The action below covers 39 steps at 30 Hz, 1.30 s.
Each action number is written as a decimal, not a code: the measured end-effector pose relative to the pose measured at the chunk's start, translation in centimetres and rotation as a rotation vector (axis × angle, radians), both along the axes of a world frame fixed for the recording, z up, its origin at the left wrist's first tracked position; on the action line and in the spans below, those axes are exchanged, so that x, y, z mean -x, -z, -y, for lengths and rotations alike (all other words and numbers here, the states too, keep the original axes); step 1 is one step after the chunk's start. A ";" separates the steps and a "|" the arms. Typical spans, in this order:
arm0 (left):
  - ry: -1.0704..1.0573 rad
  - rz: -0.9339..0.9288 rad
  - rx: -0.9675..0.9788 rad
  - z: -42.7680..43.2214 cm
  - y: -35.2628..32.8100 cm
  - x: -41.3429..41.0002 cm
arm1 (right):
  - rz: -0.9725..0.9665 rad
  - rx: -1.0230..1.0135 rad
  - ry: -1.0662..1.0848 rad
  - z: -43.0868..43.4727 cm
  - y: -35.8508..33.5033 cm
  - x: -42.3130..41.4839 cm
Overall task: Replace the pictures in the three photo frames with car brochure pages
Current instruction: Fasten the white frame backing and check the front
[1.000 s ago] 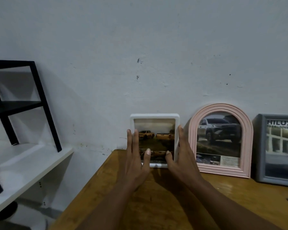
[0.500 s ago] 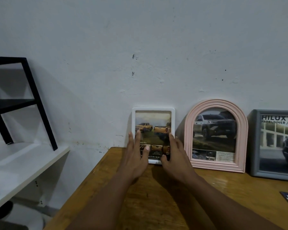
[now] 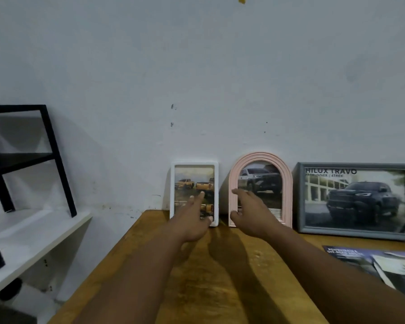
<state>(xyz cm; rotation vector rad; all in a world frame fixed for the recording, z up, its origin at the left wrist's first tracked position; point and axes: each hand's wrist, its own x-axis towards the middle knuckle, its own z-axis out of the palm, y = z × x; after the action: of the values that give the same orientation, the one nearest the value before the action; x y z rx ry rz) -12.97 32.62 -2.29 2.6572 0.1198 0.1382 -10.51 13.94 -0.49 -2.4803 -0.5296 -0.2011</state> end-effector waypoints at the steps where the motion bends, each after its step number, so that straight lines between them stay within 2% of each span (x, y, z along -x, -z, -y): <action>1: 0.018 0.008 -0.004 1.0 -0.5 0.5 | 0.005 0.013 0.008 1.1 -0.6 0.6; 8: 0.195 0.041 -0.003 10.6 -1.4 4.6 | 0.025 0.153 0.082 11.0 -3.6 6.1; 14: 0.347 -0.023 -0.012 17.8 2.7 8.0 | -0.050 0.241 0.122 18.9 -0.3 11.9; 19: 0.345 -0.026 0.004 20.2 7.1 12.2 | -0.121 0.242 0.079 21.5 5.1 16.7; 25: 0.331 -0.032 0.004 20.6 9.7 14.5 | -0.086 0.227 0.057 21.9 9.3 20.1; 32: 0.362 0.015 0.009 22.6 8.7 13.8 | -0.093 0.138 0.115 26.1 6.4 20.5; 39: 0.508 0.076 -0.064 28.3 8.9 14.9 | -0.046 0.151 0.295 33.5 6.3 23.2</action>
<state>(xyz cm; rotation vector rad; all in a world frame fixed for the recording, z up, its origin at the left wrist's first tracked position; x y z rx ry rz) -27.91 4.32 -11.17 2.6477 -0.5870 0.0748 -33.67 -19.55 -6.74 -2.6964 -0.1621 -0.2254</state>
